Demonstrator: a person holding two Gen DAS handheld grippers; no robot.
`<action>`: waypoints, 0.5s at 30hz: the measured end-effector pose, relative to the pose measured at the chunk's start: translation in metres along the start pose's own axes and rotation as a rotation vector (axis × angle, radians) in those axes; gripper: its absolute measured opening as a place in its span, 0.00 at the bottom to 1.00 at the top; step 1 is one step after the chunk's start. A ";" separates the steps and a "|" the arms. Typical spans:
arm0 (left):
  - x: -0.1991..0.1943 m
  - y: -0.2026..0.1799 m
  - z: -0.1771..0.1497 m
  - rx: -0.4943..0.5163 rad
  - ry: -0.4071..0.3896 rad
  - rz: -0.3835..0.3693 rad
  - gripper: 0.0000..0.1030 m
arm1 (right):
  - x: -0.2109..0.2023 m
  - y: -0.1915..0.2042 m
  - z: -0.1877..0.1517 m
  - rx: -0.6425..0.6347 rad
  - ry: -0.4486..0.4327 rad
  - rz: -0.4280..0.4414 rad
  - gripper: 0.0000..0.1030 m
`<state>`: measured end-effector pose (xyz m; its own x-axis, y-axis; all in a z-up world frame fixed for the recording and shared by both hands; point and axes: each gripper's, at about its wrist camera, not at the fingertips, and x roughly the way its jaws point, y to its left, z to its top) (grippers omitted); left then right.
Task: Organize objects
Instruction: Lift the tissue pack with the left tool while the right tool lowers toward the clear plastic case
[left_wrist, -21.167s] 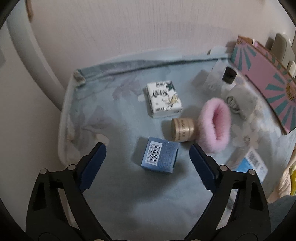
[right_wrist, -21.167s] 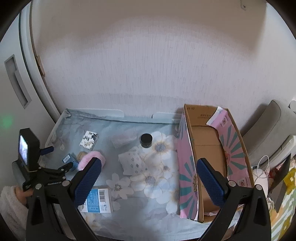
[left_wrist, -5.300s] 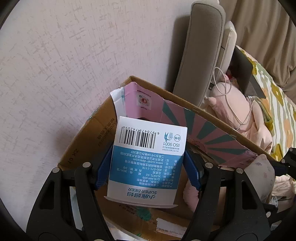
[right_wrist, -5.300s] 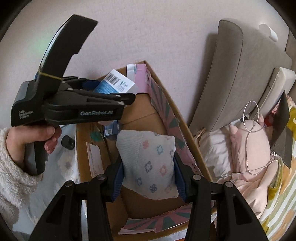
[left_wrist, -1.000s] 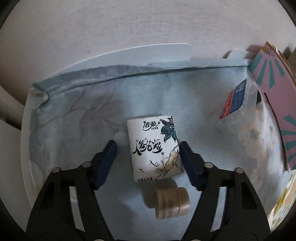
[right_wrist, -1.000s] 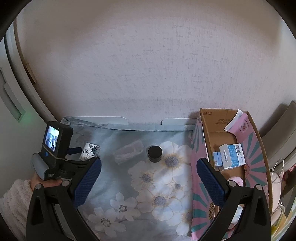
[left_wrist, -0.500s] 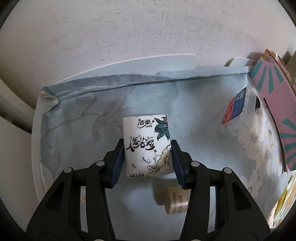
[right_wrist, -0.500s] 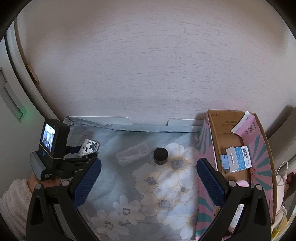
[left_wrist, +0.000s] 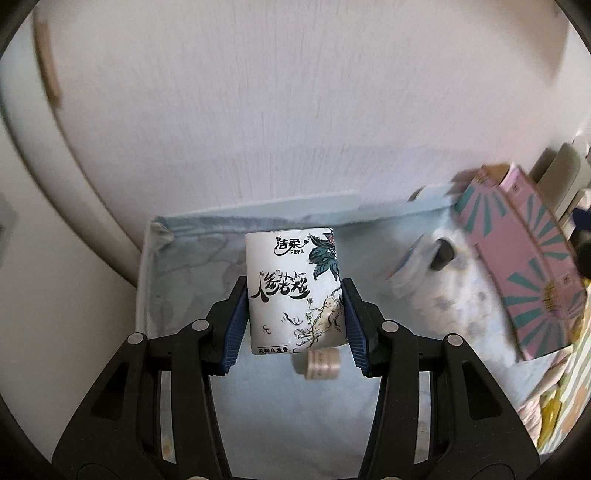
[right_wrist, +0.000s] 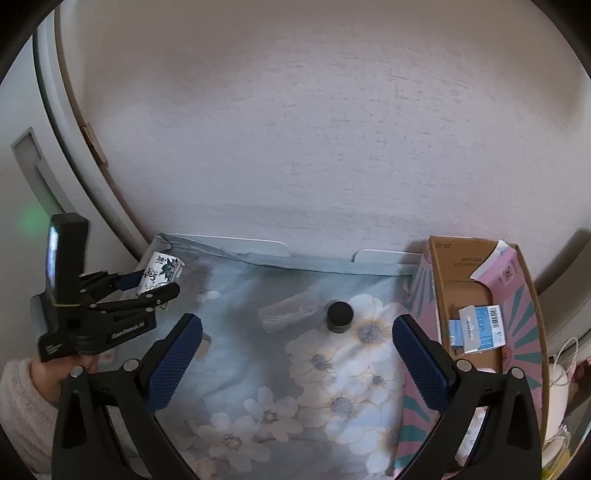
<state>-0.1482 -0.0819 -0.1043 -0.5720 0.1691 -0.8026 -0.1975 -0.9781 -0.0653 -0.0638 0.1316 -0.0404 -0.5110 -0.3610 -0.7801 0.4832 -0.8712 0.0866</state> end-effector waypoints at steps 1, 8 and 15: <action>-0.011 -0.002 0.002 -0.004 -0.013 0.000 0.43 | -0.002 0.000 0.001 0.006 0.002 0.007 1.00; -0.073 -0.005 -0.004 -0.028 -0.099 -0.002 0.43 | -0.021 0.003 0.001 0.010 -0.058 0.010 1.00; -0.111 -0.013 -0.014 -0.052 -0.162 0.003 0.43 | -0.040 0.008 -0.003 -0.021 -0.114 -0.004 1.00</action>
<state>-0.0710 -0.0895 -0.0220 -0.6944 0.1795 -0.6968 -0.1568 -0.9829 -0.0969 -0.0371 0.1403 -0.0108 -0.5898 -0.3938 -0.7050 0.4953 -0.8659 0.0693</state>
